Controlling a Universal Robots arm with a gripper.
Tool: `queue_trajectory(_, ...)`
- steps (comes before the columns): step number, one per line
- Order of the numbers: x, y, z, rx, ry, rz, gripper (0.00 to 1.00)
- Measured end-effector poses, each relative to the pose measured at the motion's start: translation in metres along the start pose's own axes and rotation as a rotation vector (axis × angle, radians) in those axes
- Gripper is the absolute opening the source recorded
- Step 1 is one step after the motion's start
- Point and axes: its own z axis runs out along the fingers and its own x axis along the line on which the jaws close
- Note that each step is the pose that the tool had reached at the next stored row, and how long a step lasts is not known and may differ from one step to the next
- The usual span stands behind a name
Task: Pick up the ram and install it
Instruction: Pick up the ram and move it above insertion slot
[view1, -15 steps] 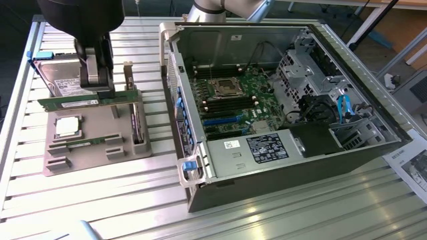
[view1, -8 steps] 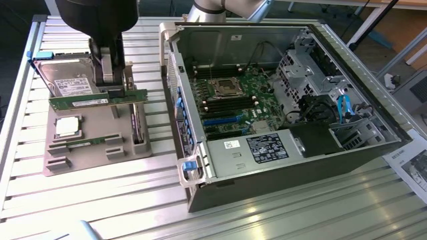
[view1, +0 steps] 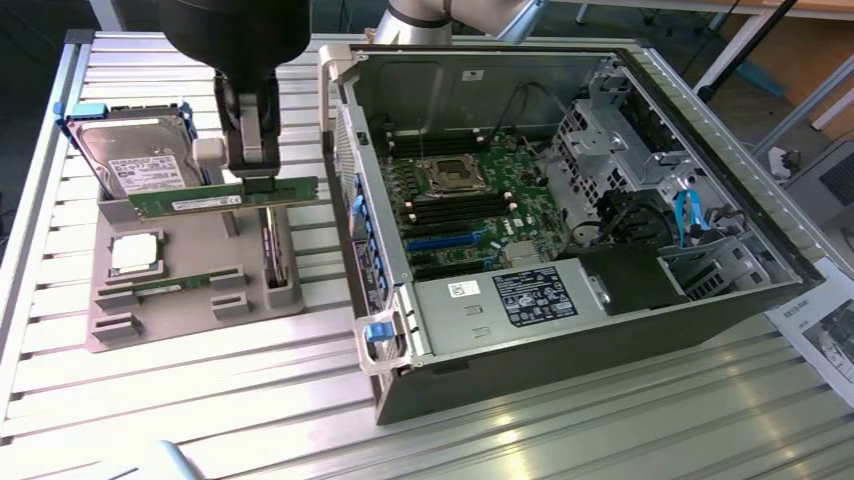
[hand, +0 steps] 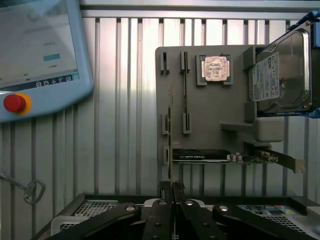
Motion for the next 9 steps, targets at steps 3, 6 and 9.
queue_trajectory(3,0.000,-0.0079,-0.0002,-0.0004,0.0000,0.000,0.12)
queue_trajectory(6,0.000,-0.0123,-0.0003,-0.0004,-0.0001,0.000,0.12)
queue_trajectory(9,0.000,-0.0182,-0.0005,-0.0004,-0.0001,0.000,0.12)
